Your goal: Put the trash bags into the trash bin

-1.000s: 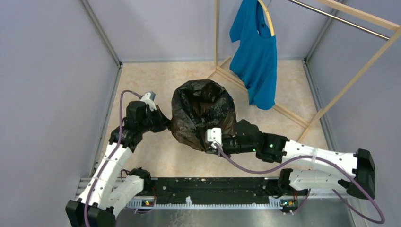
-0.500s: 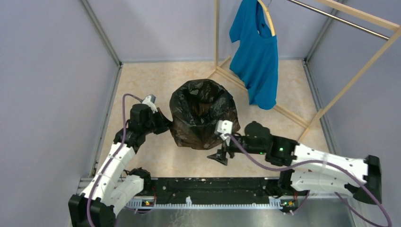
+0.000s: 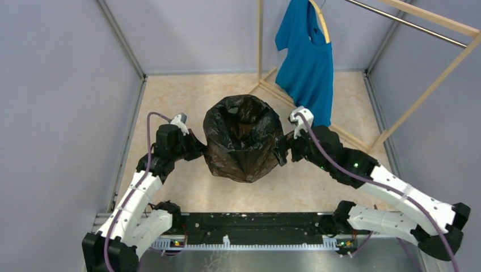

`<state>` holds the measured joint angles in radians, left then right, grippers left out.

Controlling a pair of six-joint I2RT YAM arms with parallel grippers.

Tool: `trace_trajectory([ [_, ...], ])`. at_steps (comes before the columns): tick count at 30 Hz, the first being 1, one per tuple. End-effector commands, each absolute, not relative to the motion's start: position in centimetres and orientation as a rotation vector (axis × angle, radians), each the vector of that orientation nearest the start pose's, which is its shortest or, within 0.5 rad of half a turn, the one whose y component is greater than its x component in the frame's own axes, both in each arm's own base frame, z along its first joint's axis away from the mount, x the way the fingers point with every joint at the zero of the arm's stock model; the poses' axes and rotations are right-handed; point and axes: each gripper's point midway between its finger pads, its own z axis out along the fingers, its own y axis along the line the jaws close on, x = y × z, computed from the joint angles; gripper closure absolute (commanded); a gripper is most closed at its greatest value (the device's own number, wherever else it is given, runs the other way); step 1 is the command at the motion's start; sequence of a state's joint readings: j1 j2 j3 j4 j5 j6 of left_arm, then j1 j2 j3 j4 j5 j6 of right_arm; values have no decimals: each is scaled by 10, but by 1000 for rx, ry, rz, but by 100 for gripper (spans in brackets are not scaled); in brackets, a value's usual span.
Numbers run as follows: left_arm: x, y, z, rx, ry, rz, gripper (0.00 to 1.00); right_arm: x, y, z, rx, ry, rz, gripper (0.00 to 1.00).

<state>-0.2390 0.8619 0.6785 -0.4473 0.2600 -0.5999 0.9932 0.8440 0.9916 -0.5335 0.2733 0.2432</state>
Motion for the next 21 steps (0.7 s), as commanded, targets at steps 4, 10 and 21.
trace_trajectory([
  [4, 254, -131, 178, -238, 2203, -754, 100, 196, 234, 245, -730, 1719, 662, 5],
  [10, 254, -134, 176, -221, 2218, -769, 100, 213, 245, 241, -707, 1697, 805, 25],
  [21, 250, -133, 143, -270, 2270, -761, 100, 227, 254, 209, -625, 1752, 830, 91],
])
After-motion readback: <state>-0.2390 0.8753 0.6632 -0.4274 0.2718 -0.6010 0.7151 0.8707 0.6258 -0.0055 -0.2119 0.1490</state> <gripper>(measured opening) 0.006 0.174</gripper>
